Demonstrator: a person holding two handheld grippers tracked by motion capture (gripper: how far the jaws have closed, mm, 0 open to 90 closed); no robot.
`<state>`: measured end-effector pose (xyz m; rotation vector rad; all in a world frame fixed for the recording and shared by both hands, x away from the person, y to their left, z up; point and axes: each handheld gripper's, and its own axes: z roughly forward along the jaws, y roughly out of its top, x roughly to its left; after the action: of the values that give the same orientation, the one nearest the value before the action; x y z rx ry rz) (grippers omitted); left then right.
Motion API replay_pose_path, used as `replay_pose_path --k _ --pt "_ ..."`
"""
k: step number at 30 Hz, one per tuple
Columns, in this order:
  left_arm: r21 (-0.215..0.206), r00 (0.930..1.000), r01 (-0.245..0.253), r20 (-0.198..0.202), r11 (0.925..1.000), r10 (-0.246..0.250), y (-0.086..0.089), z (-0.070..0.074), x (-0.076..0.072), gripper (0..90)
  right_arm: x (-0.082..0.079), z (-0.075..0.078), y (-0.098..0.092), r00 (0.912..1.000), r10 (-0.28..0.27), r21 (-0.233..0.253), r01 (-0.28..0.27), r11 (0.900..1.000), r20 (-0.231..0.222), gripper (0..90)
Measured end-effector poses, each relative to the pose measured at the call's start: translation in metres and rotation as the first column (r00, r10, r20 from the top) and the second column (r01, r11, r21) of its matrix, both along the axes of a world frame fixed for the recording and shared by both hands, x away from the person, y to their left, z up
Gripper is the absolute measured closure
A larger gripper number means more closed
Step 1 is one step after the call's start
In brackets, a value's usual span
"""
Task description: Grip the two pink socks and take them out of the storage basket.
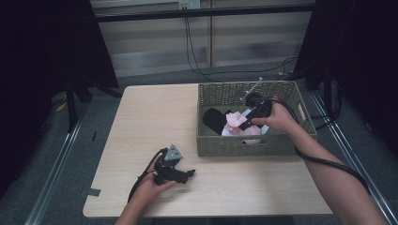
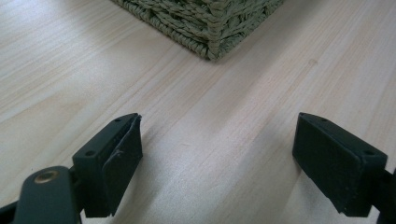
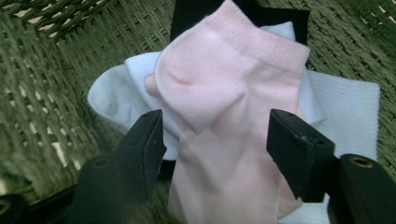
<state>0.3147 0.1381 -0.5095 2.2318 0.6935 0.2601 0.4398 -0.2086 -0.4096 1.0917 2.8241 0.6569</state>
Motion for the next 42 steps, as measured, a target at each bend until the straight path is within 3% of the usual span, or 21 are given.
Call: replay_pose_path --k 7,8,11,14,17,22,42 --pt "0.0 1.0 0.0 0.0 1.0 0.0 0.0 0.0 0.0 15.4 0.005 -0.008 0.007 0.9999 0.007 -0.007 -0.007 1.0 -0.009 47.0" --pt "-0.001 1.0 0.0 0.0 1.0 0.0 0.0 0.0 0.0 15.5 0.007 -0.011 0.008 0.9997 -0.003 -0.02 0.003 1.0 -0.024 57.4" --pt "0.0 1.0 0.0 0.0 1.0 0.0 0.0 0.0 0.0 15.5 0.008 -0.012 0.007 0.9993 -0.024 -0.023 0.023 0.999 -0.027 62.8" --pt "-0.001 1.0 0.0 0.0 1.0 0.0 0.0 0.0 0.0 15.4 0.01 -0.013 0.004 0.9986 -0.032 0.009 0.033 0.999 -0.043 79.1" --pt "0.0 1.0 0.0 0.0 1.0 0.0 0.0 0.0 0.0 15.4 0.01 -0.011 0.003 0.998 -0.026 0.015 0.026 1.0 -0.058 84.8" --pt "0.0 1.0 0.0 0.0 1.0 0.0 0.0 0.0 0.0 15.4 0.008 -0.002 0.0 0.9978 0.002 0.021 -0.001 1.0 -0.066 87.5" --pt "0.004 1.0 0.004 -0.002 1.0 -0.004 0.0 0.0 0.0 15.4 0.003 0.066 -0.017 0.9992 -0.005 0.013 0.006 1.0 -0.04 88.3"
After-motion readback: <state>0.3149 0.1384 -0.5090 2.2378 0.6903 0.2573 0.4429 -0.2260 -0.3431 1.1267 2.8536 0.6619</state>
